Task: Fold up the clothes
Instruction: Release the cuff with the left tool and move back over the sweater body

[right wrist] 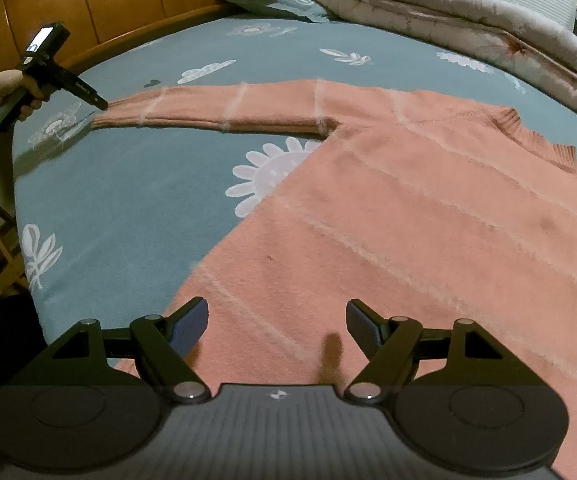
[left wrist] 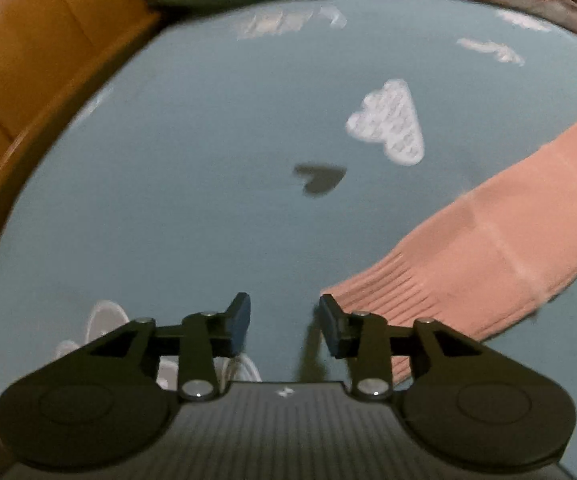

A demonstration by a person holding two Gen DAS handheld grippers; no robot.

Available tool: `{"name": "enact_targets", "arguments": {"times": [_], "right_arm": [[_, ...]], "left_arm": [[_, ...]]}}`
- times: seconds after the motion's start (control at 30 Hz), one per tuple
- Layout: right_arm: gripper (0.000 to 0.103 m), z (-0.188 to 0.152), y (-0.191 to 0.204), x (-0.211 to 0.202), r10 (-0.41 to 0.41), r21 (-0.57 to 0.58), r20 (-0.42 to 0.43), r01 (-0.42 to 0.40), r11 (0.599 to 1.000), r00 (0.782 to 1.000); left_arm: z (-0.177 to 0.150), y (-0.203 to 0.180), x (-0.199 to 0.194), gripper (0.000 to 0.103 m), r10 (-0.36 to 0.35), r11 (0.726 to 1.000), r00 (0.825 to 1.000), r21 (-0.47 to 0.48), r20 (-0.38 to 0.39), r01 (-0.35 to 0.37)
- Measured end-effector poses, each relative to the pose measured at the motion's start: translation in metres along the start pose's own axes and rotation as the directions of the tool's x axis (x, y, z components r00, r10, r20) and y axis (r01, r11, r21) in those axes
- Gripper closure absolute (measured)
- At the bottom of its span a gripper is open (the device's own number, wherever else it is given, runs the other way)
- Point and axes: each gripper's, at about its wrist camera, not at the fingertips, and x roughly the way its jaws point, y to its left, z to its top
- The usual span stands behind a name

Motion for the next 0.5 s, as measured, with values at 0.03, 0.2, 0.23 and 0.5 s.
{"name": "enact_targets", "arguments": {"times": [0.03, 0.2, 0.23, 0.5], "right_arm": [[0.023, 0.0, 0.0, 0.001, 0.0, 0.002, -0.002, 0.0, 1.0, 1.0], [0.023, -0.002, 0.005, 0.007, 0.009, -0.003, -0.016, -0.009, 1.0, 1.0], [0.023, -0.002, 0.007, 0.007, 0.011, -0.006, -0.016, -0.011, 1.0, 1.0], [0.023, -0.002, 0.007, 0.001, -0.011, -0.036, 0.003, 0.011, 0.999, 1.0]], "left_arm": [[0.002, -0.004, -0.005, 0.052, -0.012, 1.0, 1.0, 0.015, 0.027, 0.012], [0.021, -0.052, -0.025, 0.044, -0.075, 0.991, 0.985, 0.119, 0.156, 0.057], [0.026, -0.064, -0.027, 0.043, -0.101, 0.986, 0.98, 0.149, 0.174, 0.076], [0.023, -0.125, 0.004, 0.041, -0.215, 0.947, 0.974, 0.262, 0.077, 0.188]]}}
